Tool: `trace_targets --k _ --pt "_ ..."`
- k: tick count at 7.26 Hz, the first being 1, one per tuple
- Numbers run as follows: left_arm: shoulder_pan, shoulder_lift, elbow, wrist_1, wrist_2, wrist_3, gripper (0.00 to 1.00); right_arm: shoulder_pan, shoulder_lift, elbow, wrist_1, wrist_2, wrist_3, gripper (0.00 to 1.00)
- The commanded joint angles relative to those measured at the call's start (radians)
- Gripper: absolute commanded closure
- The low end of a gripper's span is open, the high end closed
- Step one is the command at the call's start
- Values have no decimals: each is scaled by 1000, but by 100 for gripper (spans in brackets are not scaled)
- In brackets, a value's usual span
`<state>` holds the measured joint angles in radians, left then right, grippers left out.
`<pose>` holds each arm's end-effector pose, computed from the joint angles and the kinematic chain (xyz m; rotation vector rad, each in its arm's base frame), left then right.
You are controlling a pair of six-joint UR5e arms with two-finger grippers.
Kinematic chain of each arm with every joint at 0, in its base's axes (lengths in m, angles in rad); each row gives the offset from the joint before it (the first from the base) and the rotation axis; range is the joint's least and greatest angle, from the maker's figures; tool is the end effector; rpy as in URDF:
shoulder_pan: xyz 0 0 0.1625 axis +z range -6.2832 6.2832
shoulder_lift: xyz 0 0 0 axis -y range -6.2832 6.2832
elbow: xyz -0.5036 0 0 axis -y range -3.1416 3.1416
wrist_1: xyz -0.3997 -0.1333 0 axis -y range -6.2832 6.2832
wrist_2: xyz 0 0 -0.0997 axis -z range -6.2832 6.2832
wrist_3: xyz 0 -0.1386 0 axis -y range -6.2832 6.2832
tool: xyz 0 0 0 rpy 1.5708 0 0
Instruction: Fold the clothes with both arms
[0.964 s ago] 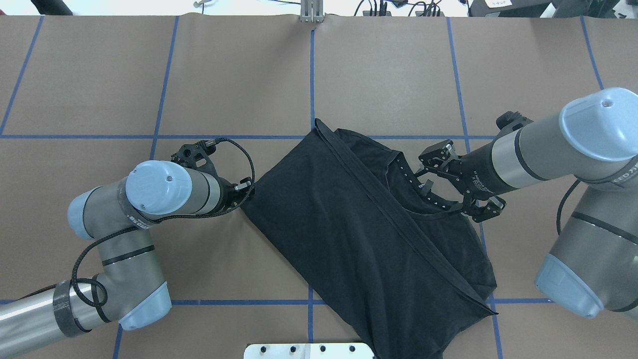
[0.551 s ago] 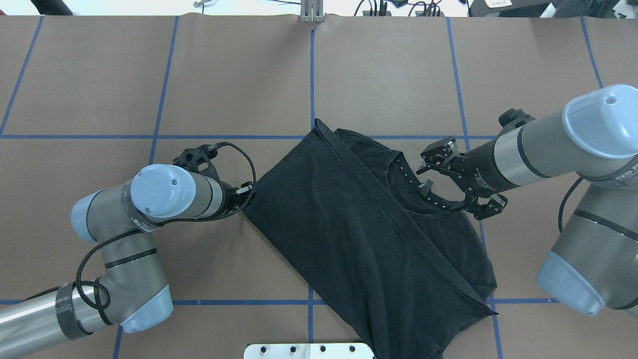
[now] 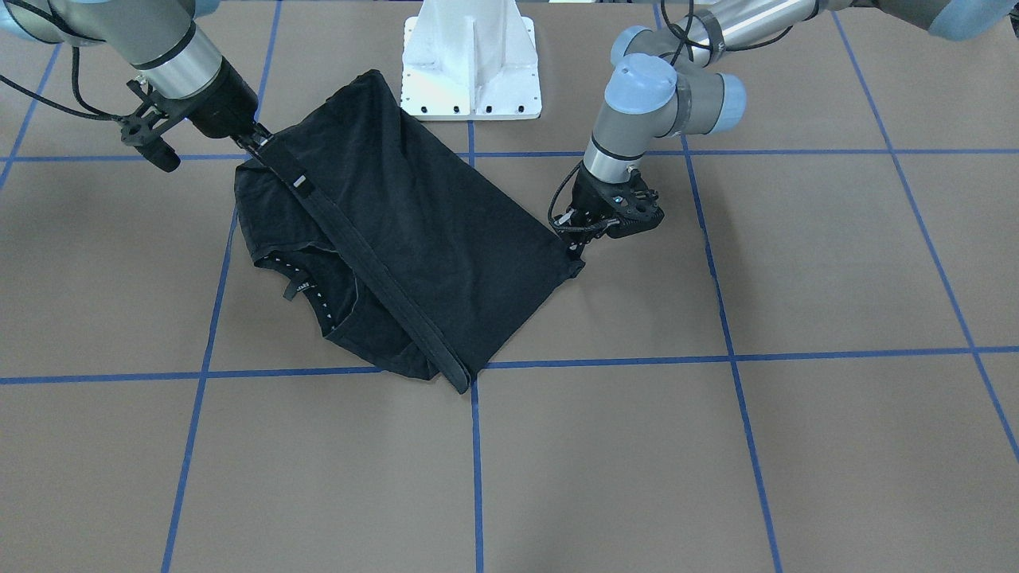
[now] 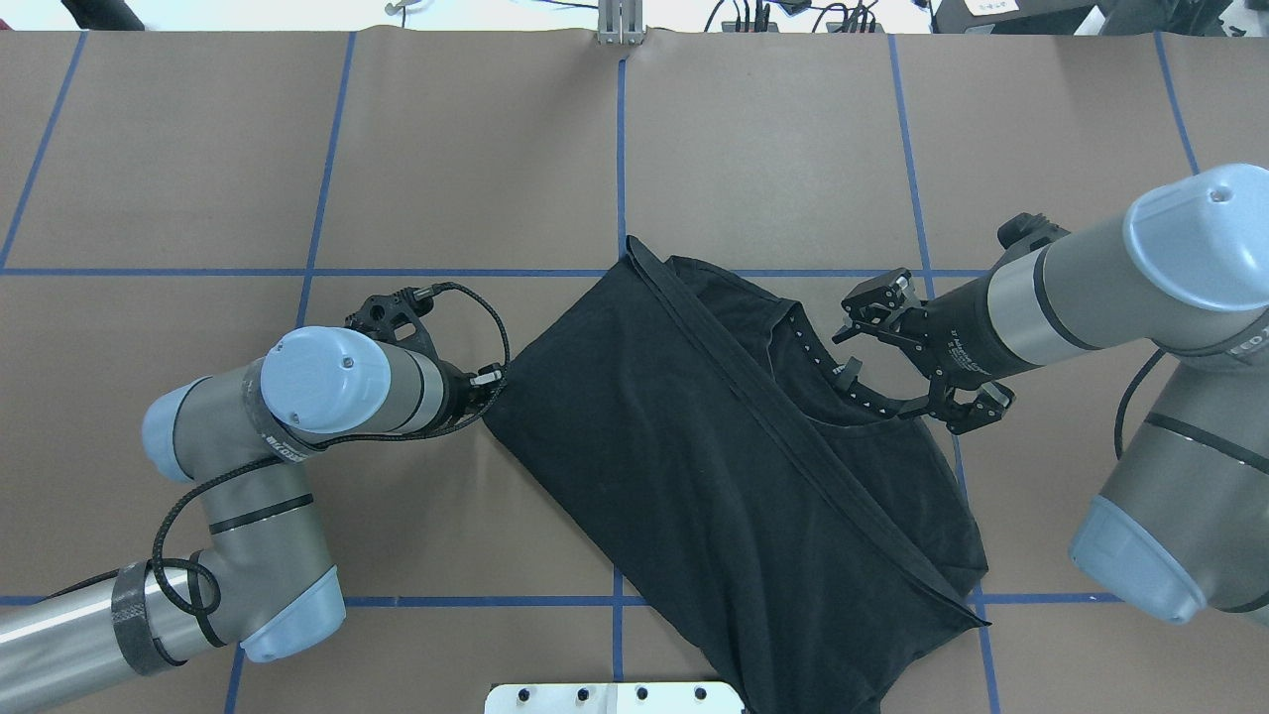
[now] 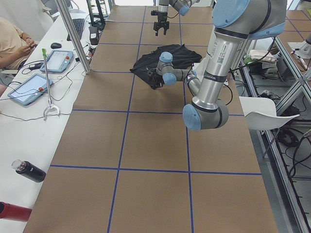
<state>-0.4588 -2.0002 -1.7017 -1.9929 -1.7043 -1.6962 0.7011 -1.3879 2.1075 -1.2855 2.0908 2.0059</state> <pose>0.5927 -0.4209 0.4013 0.0423 0.9976 -0.4699 -0.3766 -0.4022 0.3746 -0.3491 -1.0611 0.7591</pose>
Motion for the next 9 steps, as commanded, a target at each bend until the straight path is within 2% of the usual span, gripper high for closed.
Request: trace_targets --k 1,4,5,7,8,9 --pt "-12 -6 -7 -3 0 15 100 6 -3 0 0 0 1 0" --pt "-148 -55 34 -13 11 203 100 12 -3 -1 -2 0 2 0" --pt "-219 -131 156 -73 11 264 100 17 -5 -1 -2 0 2 0" --pt "-294 -340 519 -295 11 312 100 23 -3 -3 -2 0 2 0" --pt "-314 -459 675 -337 12 332 100 23 0 -3 -2 -3 2 0" --pt "-322 -568 832 -371 67 384 100 21 0 -6 -2 -5 2 0"
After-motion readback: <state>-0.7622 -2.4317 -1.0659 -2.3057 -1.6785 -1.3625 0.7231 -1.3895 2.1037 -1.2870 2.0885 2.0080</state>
